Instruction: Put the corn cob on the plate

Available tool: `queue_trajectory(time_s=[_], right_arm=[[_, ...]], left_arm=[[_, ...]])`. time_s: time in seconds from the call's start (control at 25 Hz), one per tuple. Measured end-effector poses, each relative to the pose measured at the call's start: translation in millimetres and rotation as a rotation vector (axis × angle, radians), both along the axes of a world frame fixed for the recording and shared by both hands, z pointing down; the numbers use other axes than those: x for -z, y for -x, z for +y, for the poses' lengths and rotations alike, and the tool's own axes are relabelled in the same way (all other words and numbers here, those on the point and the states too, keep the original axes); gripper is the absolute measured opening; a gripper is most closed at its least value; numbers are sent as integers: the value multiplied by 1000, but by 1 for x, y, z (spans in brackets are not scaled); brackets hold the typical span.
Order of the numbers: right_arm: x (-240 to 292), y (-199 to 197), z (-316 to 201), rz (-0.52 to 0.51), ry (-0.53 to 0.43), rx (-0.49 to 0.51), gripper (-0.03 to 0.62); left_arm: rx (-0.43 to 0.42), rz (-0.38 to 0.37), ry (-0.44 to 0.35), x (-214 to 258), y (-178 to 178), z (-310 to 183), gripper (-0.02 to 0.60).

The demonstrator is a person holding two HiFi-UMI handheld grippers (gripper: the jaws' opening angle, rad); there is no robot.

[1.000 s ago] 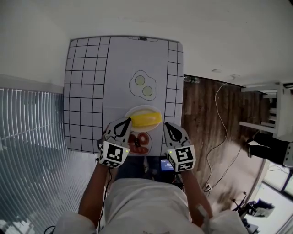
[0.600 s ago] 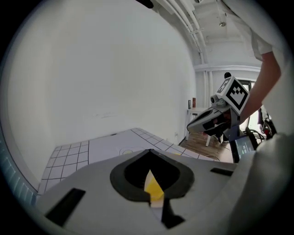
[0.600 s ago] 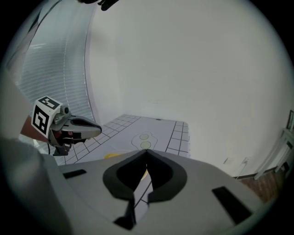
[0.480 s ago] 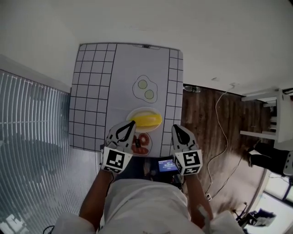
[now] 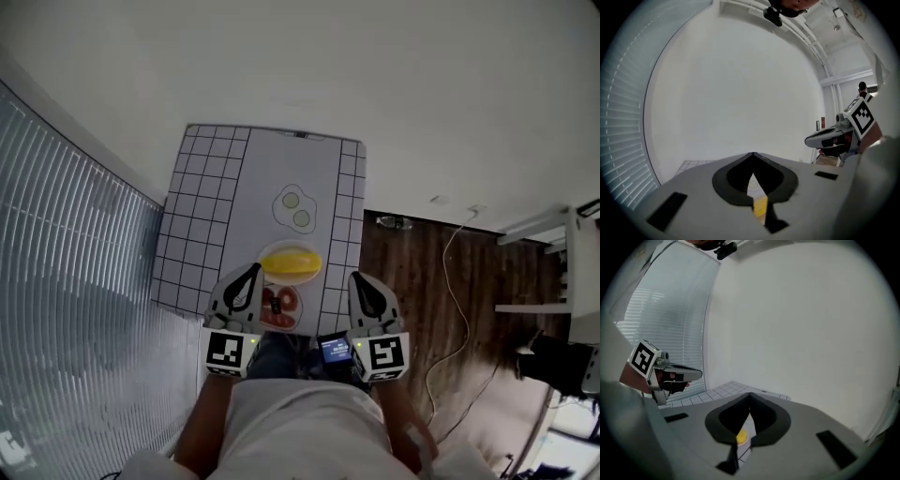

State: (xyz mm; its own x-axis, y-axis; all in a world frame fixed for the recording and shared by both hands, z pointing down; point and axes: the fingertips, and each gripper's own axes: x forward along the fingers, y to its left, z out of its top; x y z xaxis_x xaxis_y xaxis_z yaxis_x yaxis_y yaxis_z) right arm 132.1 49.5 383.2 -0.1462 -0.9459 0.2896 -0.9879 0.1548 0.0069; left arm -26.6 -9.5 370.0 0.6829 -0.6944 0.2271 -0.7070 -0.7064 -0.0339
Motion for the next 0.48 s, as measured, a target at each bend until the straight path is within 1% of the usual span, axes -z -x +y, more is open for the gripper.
queue_trajectory(time_s=[0.08, 0.16, 0.32, 0.48], right_arm=[[15, 1, 5, -12, -28, 14, 6], [31, 1, 10, -48, -62, 19, 6], [55, 1, 18, -118, -114, 31, 5], [64, -1, 21, -115, -149, 34, 5]], left_arm=[[32, 24, -31, 21, 2, 5, 8], [57, 49, -64, 40, 3, 11, 8], [74, 69, -137, 68, 6, 26, 8], [100, 57, -141, 66, 12, 37, 8]])
